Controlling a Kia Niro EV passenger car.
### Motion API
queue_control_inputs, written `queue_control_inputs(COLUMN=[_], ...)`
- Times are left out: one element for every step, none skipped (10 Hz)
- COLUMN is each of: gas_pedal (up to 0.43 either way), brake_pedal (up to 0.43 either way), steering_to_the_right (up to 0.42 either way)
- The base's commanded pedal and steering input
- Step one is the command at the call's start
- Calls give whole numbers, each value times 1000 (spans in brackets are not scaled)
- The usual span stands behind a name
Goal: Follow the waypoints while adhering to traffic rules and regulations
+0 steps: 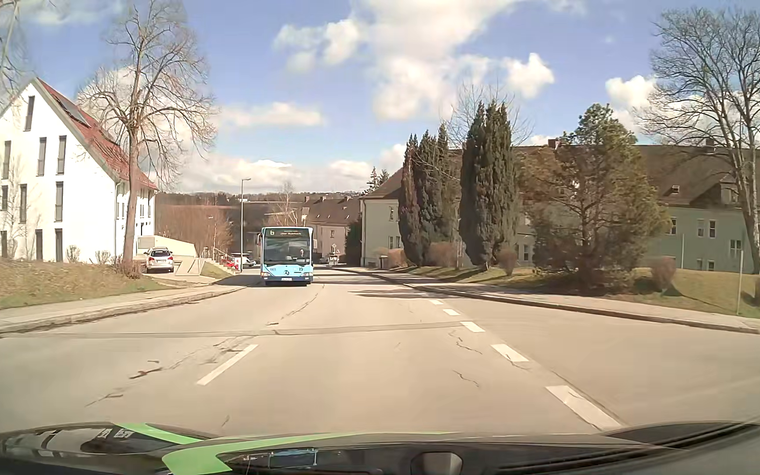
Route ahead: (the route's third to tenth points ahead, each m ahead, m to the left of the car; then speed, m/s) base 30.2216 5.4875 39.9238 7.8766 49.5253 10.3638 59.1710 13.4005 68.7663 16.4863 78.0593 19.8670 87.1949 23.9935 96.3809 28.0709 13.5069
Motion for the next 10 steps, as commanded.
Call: queue_control_inputs(gas_pedal=[0, 0, 0, 0, 0, 0, 0, 0, 0, 0], brake_pedal=[0, 0, 0, 0, 0, 0, 0, 0, 0, 0], steering_to_the_right=[-31, -28, -26, -25, -25, -21, -21, -22, -22, -22])
